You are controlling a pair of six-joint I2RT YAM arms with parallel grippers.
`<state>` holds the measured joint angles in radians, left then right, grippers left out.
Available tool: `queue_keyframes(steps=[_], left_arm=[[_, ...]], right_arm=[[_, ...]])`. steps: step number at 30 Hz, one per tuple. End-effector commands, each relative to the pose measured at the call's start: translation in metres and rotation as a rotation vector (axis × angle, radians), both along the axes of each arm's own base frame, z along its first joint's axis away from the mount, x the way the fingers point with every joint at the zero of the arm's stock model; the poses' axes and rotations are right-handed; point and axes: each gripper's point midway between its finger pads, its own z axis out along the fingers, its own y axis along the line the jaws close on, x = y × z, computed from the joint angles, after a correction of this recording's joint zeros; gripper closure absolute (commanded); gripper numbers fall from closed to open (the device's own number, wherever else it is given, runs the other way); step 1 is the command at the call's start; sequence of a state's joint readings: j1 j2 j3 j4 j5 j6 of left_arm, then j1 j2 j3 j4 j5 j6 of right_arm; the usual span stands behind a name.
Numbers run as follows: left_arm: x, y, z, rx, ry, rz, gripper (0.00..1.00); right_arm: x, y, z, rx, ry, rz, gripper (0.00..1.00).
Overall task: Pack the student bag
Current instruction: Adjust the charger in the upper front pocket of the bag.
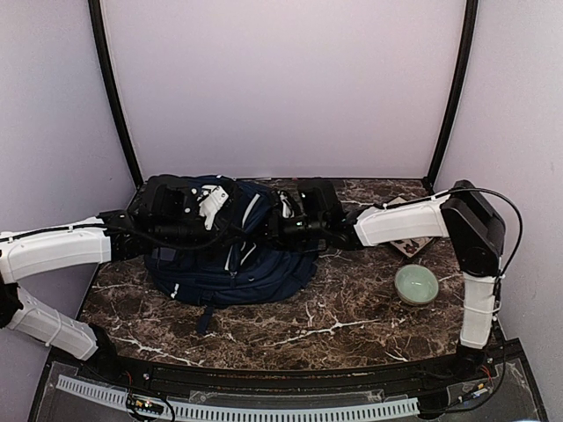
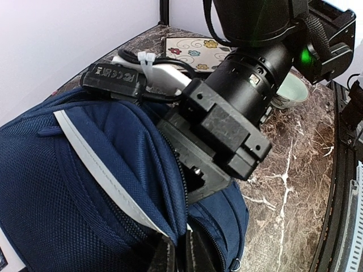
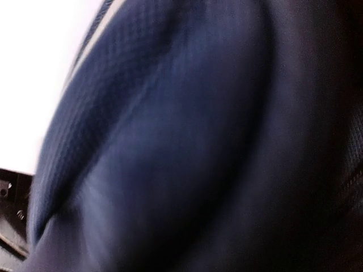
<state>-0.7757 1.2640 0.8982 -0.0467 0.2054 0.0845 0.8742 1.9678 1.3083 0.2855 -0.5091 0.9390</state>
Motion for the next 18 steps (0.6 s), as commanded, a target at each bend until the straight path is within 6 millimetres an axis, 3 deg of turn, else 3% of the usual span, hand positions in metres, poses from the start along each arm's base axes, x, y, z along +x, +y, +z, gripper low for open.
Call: queue_keyframes(steps=[1, 4, 9, 18], left_arm=[[-0.021, -0.016, 0.036, -0.132, -0.036, -0.128, 1.00], [-0.023, -0.019, 0.032, -0.156, -0.012, -0.137, 1.00], [-0.025, -0.029, 0.016, -0.157, 0.086, -0.154, 1.00], [-0.016, -0.031, -0.003, -0.130, 0.155, -0.101, 1.00]], right_arm=[[-0.002, 0.031, 0.008, 0.079, 0.004, 0.034, 0.96], [-0.001, 0.037, 0.008, 0.093, 0.011, 0.041, 0.97], [0.008, 0.022, 0.014, 0.042, -0.048, -0.014, 0.97], [0.024, -0.040, 0.052, 0.019, -0.143, -0.126, 0.95]])
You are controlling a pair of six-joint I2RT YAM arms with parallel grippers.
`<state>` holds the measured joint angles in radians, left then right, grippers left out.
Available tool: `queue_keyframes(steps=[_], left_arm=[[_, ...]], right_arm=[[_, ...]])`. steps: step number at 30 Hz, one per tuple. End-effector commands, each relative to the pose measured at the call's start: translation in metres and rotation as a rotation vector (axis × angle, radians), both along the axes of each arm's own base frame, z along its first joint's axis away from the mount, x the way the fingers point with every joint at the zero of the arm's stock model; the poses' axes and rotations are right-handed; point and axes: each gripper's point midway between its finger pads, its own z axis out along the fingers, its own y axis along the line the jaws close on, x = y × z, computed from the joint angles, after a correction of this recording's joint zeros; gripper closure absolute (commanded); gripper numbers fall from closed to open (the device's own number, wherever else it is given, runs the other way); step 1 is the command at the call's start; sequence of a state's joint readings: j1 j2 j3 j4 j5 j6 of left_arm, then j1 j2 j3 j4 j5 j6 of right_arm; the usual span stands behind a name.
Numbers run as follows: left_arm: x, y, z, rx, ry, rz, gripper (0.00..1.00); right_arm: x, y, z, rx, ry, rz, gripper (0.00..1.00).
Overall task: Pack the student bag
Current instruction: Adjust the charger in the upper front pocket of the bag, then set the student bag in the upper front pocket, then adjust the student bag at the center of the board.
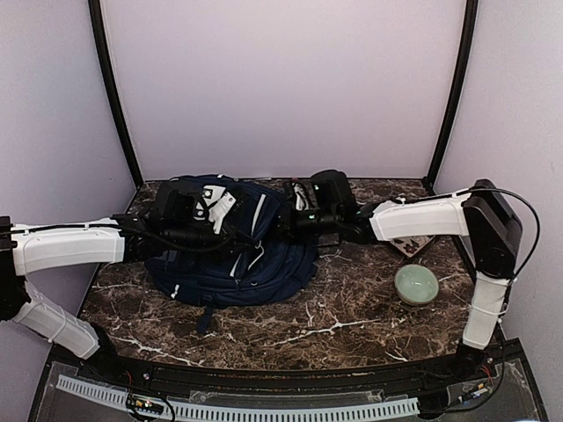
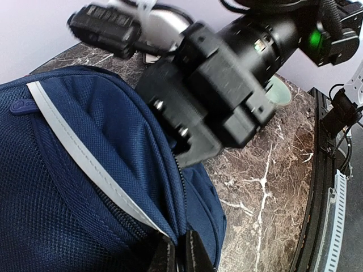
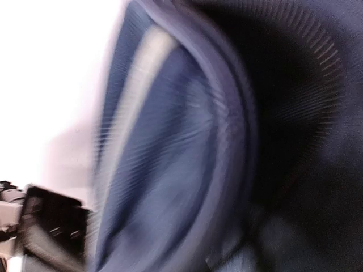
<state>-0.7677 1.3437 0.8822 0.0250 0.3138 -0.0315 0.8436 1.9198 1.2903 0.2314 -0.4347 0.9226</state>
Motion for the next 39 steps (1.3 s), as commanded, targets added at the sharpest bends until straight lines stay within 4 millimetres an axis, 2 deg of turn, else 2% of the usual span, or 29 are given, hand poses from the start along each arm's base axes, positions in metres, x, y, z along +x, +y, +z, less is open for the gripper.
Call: queue_keyframes(steps=[1, 4, 5, 8, 10, 12, 14, 16, 18, 20, 23, 25, 26, 28, 31, 33, 34, 39], left_arm=[[-0.012, -0.013, 0.017, -0.063, 0.009, -0.061, 1.00], [-0.010, -0.013, 0.015, -0.056, 0.006, -0.055, 0.99], [-0.010, -0.013, 0.016, -0.053, 0.004, -0.059, 0.88], [-0.011, -0.013, 0.024, -0.043, -0.031, -0.079, 0.46], [-0.011, -0.008, 0.037, -0.038, -0.096, -0.085, 0.26], [-0.011, 0.002, 0.056, -0.024, -0.198, -0.078, 0.11], [-0.009, 0.015, 0.076, -0.016, -0.293, -0.034, 0.02], [-0.007, 0.029, 0.093, -0.014, -0.353, 0.016, 0.01], [-0.005, 0.042, 0.101, 0.003, -0.367, 0.067, 0.01], [0.000, 0.058, 0.096, 0.049, -0.341, 0.139, 0.01], [-0.003, 0.075, 0.075, 0.105, -0.271, 0.192, 0.01], [-0.014, 0.080, 0.064, 0.107, -0.228, 0.161, 0.02], [-0.022, 0.081, 0.061, 0.097, -0.202, 0.135, 0.03], [-0.035, 0.081, 0.055, 0.074, -0.141, 0.087, 0.07], [-0.043, 0.080, 0.035, 0.104, -0.057, 0.056, 0.24], [-0.045, 0.077, 0.024, 0.110, -0.021, 0.042, 0.36], [-0.047, 0.074, 0.022, 0.091, -0.016, 0.028, 0.38], [-0.043, 0.057, 0.035, -0.071, -0.031, 0.021, 0.41]], right_arm=[[0.002, -0.025, 0.049, 0.042, -0.125, -0.035, 0.95], [-0.003, -0.040, 0.044, -0.014, -0.126, -0.049, 0.93], [-0.004, -0.045, 0.041, -0.037, -0.126, -0.056, 0.93], [-0.003, -0.062, 0.027, -0.126, -0.128, -0.098, 0.89], [0.000, -0.074, 0.018, -0.203, -0.140, -0.133, 0.80], [0.002, -0.089, 0.005, -0.304, -0.145, -0.162, 0.68], [0.002, -0.099, -0.008, -0.374, -0.142, -0.179, 0.56], [-0.001, -0.103, -0.022, -0.413, -0.121, -0.169, 0.46], [-0.004, -0.098, -0.034, -0.411, -0.093, -0.140, 0.43], [-0.009, -0.085, -0.042, -0.367, -0.062, -0.095, 0.41], [-0.016, -0.062, -0.048, -0.270, -0.014, -0.019, 0.41], [-0.017, -0.050, -0.047, -0.223, 0.004, 0.015, 0.50], [-0.017, -0.047, -0.047, -0.210, 0.007, 0.029, 0.58], [-0.013, -0.045, -0.046, -0.197, 0.003, 0.033, 0.80], [0.007, -0.057, -0.044, -0.205, -0.010, -0.007, 1.00], [0.027, -0.071, -0.045, -0.228, -0.023, -0.051, 1.00], [0.036, -0.077, -0.046, -0.247, -0.030, -0.069, 1.00], [0.089, -0.103, -0.040, -0.331, -0.085, -0.127, 1.00]])
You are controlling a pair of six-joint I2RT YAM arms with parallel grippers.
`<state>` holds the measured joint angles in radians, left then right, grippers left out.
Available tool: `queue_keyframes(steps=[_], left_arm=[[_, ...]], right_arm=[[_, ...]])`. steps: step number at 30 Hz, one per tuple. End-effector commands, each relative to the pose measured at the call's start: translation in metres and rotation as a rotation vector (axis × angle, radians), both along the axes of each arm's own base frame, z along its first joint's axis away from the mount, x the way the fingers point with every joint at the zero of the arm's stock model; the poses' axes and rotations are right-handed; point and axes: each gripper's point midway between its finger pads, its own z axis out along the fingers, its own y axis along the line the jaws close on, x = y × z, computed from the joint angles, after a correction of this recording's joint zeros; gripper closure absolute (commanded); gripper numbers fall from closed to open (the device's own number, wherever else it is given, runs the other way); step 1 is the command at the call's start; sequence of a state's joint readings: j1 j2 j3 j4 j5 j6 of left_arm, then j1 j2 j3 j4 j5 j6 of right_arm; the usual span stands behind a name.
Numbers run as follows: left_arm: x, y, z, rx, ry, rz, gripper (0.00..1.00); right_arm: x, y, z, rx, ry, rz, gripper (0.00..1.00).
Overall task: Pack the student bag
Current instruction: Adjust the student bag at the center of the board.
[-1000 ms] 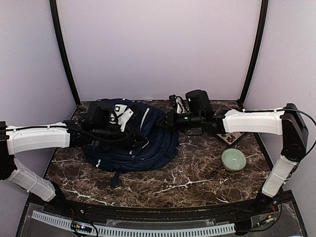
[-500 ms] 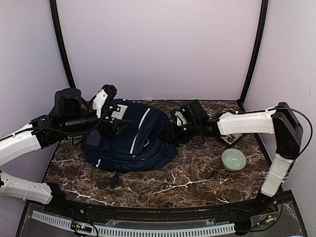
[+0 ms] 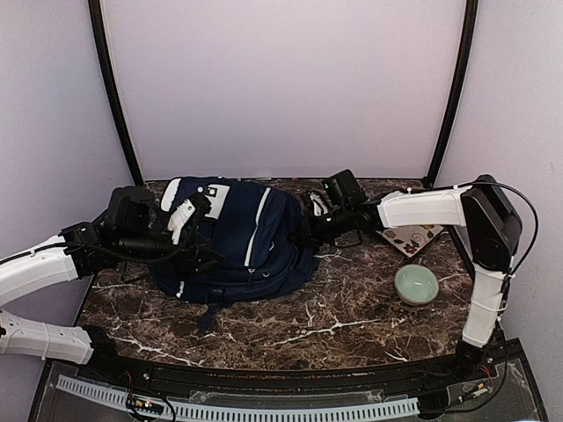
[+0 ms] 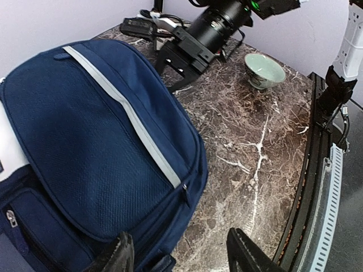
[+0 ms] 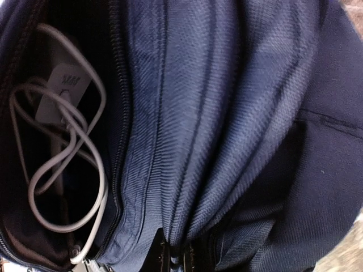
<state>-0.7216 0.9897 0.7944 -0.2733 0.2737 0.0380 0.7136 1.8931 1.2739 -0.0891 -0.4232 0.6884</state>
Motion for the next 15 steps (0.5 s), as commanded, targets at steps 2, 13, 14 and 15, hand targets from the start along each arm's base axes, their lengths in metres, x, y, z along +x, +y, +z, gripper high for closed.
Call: queue_keyframes(steps=[2, 13, 14, 15], left_arm=[[0.006, -0.019, 0.006, -0.148, 0.031, -0.006, 0.42], [0.056, -0.014, -0.029, -0.087, 0.009, 0.212, 0.25], [0.057, -0.015, -0.032, -0.092, 0.010, 0.214, 0.23], [0.058, -0.016, -0.033, -0.093, 0.005, 0.212, 0.23]], right_arm=[[0.082, -0.037, 0.018, -0.089, -0.131, -0.103, 0.93], [0.045, -0.059, 0.079, -0.316, -0.424, -0.180, 0.62], [0.029, -0.050, 0.075, -0.317, -0.437, -0.139, 0.63], [0.012, -0.038, 0.069, -0.324, -0.447, -0.096, 0.65]])
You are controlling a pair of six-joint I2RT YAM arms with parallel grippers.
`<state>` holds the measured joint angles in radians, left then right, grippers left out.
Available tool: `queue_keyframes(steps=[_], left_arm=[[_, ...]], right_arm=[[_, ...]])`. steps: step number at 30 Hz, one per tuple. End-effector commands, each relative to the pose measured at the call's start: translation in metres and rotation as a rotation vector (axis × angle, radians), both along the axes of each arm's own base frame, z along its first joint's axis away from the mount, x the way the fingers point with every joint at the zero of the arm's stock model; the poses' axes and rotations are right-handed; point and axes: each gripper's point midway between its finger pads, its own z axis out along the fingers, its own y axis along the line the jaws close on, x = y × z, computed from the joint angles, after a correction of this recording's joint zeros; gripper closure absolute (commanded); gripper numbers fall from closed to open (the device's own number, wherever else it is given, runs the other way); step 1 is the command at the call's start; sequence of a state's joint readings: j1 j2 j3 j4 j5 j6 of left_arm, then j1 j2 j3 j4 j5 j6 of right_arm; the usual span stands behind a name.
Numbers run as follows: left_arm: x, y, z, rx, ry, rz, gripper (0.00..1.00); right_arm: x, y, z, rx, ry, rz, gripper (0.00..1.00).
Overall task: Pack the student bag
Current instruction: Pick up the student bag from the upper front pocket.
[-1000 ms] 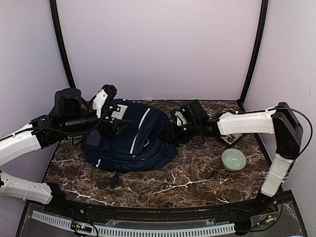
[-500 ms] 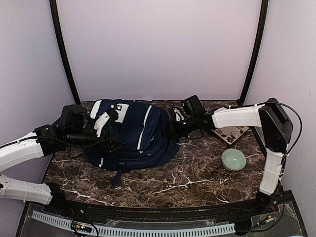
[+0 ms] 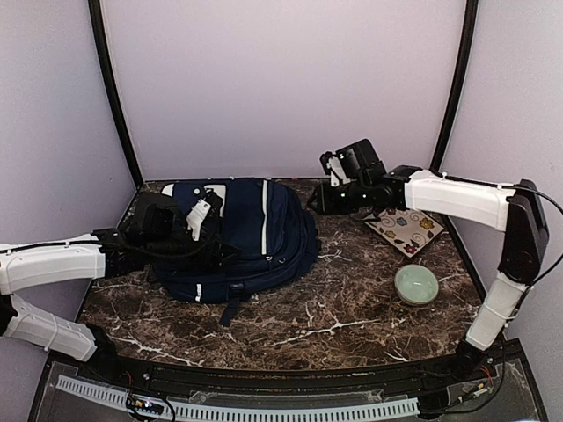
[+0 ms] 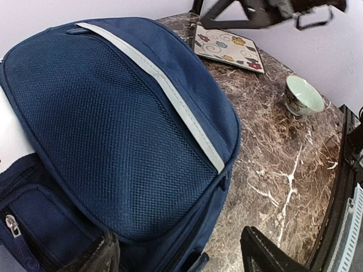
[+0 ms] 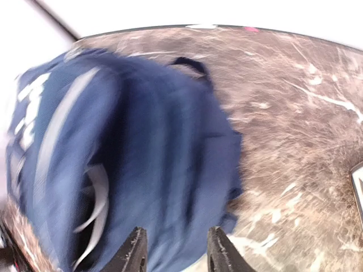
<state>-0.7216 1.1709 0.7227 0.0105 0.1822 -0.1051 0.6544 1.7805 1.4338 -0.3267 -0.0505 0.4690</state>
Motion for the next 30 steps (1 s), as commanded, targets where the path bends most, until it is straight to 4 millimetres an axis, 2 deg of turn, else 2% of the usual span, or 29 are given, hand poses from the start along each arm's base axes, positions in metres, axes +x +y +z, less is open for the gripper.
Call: queue_keyframes(steps=[1, 4, 8, 10, 14, 17, 23, 28, 30], left_arm=[[0.015, 0.000, 0.002, -0.032, -0.054, 0.053, 0.22], [0.007, -0.007, 0.000, -0.031, -0.094, -0.031, 0.21], [0.005, -0.009, 0.012, -0.085, -0.148, -0.046, 0.21], [0.004, -0.006, 0.010, -0.094, -0.159, -0.036, 0.21], [0.007, -0.003, 0.002, -0.068, -0.144, -0.015, 0.21], [0.008, -0.003, 0.001, -0.069, -0.137, -0.005, 0.21], [0.008, -0.004, 0.000, -0.078, -0.138, -0.010, 0.21], [0.006, -0.007, -0.002, -0.064, -0.144, -0.036, 0.22], [-0.002, -0.015, 0.001, -0.058, -0.169, -0.124, 0.26]], right_arm=[[-0.067, 0.037, -0.004, -0.108, -0.106, 0.127, 0.66], [-0.110, 0.072, -0.015, -0.113, -0.123, 0.221, 0.68], [-0.137, 0.104, -0.021, -0.076, -0.144, 0.269, 0.69], [-0.143, 0.114, -0.027, -0.084, -0.143, 0.269, 0.68], [-0.137, 0.110, -0.053, -0.210, -0.127, 0.206, 0.59], [-0.130, 0.108, -0.065, -0.289, -0.120, 0.184, 0.60], [-0.120, 0.115, -0.067, -0.320, -0.142, 0.175, 0.73], [-0.121, 0.116, -0.069, -0.320, -0.136, 0.185, 0.97], [-0.123, 0.115, -0.062, -0.301, -0.133, 0.200, 1.00]])
